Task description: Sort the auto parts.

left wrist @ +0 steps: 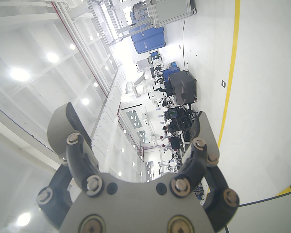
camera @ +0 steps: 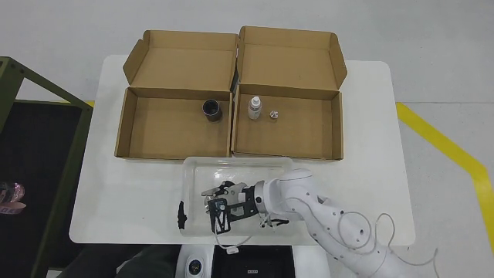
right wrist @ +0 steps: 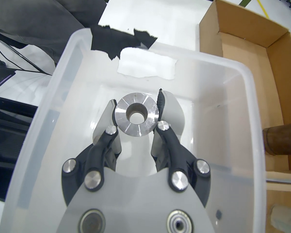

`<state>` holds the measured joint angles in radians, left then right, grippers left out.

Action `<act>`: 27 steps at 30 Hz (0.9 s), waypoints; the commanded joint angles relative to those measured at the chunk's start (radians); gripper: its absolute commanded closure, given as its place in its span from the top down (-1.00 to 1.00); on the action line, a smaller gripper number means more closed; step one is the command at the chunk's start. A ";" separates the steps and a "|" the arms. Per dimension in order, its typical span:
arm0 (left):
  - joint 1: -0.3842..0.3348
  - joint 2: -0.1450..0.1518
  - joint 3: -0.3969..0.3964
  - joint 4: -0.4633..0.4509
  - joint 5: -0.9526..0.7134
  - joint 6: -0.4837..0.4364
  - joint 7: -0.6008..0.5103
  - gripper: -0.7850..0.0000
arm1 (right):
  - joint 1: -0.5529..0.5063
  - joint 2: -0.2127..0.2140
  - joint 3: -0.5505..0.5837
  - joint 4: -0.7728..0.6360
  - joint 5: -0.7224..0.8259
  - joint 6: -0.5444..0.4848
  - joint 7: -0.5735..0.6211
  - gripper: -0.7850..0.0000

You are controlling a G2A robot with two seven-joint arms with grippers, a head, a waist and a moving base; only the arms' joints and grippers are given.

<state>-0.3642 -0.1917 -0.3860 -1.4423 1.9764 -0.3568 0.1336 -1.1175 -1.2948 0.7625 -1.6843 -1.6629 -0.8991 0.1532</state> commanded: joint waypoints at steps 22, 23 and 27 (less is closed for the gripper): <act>0.000 0.000 0.000 0.000 0.000 0.000 0.000 1.00 | 0.032 0.020 0.110 -0.136 0.142 0.015 -0.048 -1.00; 0.000 0.000 0.000 0.000 0.000 0.000 0.000 1.00 | 0.036 0.020 0.112 -0.138 0.147 0.017 -0.048 -1.00; 0.000 0.000 0.000 0.000 0.000 0.000 0.000 1.00 | 0.051 0.018 0.116 -0.140 0.171 0.030 -0.047 -1.00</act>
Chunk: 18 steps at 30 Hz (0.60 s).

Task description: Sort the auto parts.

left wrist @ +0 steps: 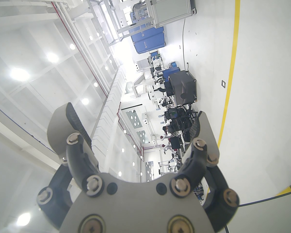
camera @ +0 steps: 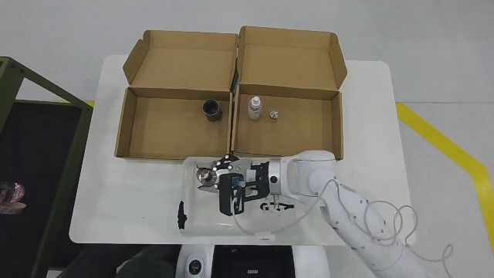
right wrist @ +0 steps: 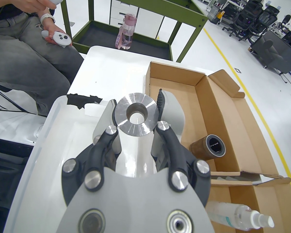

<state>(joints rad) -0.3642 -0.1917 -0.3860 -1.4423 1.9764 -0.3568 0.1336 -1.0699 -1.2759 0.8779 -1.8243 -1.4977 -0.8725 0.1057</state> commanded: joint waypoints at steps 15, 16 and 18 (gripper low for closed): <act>0.000 0.000 0.000 0.000 0.000 0.000 0.000 1.00 | 0.080 -0.019 -0.030 0.040 0.065 0.075 0.003 -1.00; 0.000 0.000 0.000 0.000 0.000 0.000 0.000 1.00 | 0.087 -0.020 -0.032 0.047 0.069 0.080 0.002 -1.00; 0.000 0.000 0.000 0.000 0.000 0.000 0.000 1.00 | 0.104 -0.024 -0.039 0.063 0.072 0.085 0.002 -1.00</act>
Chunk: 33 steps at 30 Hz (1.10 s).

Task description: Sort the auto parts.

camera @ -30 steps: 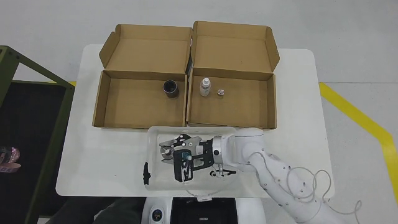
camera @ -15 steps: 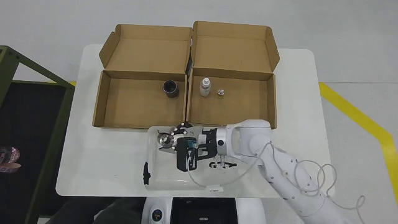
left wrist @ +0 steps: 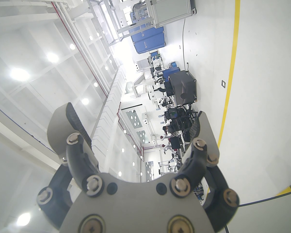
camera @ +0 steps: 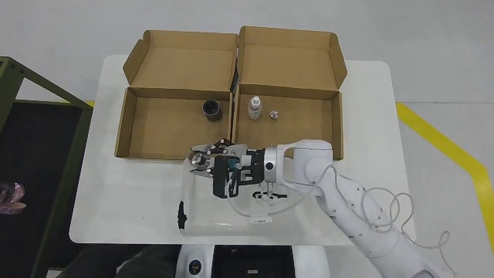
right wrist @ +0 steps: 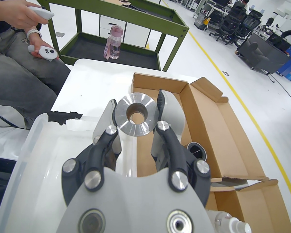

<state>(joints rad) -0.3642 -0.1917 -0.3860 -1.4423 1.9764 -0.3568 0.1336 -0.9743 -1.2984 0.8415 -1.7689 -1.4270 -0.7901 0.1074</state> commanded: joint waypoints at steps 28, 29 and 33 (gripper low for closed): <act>0.000 0.000 0.000 0.000 0.000 0.000 0.000 1.00 | 0.250 -0.086 -0.135 0.319 0.078 0.107 0.178 -1.00; 0.000 0.000 0.000 0.000 0.000 0.000 0.000 1.00 | 0.259 -0.090 -0.140 0.332 0.077 0.111 0.187 -1.00; 0.000 0.000 0.000 0.000 0.000 0.000 0.000 1.00 | 0.291 -0.106 -0.166 0.383 0.077 0.119 0.222 -1.00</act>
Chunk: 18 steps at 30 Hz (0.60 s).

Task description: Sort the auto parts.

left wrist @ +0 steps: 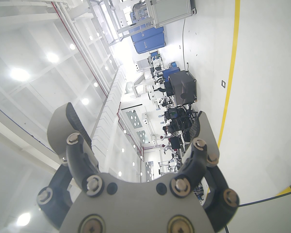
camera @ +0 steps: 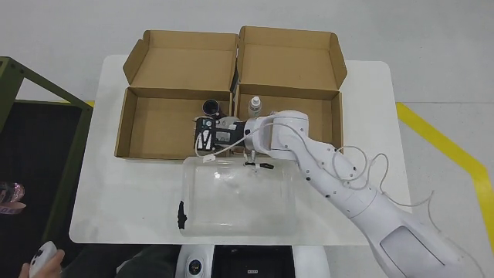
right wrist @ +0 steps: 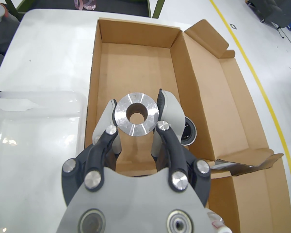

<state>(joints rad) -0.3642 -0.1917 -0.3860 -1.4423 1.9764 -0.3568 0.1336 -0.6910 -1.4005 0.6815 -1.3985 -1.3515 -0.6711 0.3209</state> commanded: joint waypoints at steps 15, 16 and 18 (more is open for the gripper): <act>0.000 0.000 0.000 0.000 0.000 0.000 0.000 1.00 | 0.091 -0.065 -0.093 0.172 0.012 0.003 0.068 -1.00; 0.000 0.000 0.000 0.000 0.000 0.000 0.000 1.00 | 0.096 -0.069 -0.098 0.181 0.010 0.004 0.069 -1.00; 0.000 0.000 0.000 0.000 0.000 0.000 0.000 1.00 | 0.104 -0.077 -0.107 0.197 0.005 0.007 0.073 -1.00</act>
<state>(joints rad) -0.3642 -0.1917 -0.3860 -1.4423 1.9764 -0.3568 0.1336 -0.5908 -1.4741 0.5787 -1.2090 -1.3445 -0.6649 0.3915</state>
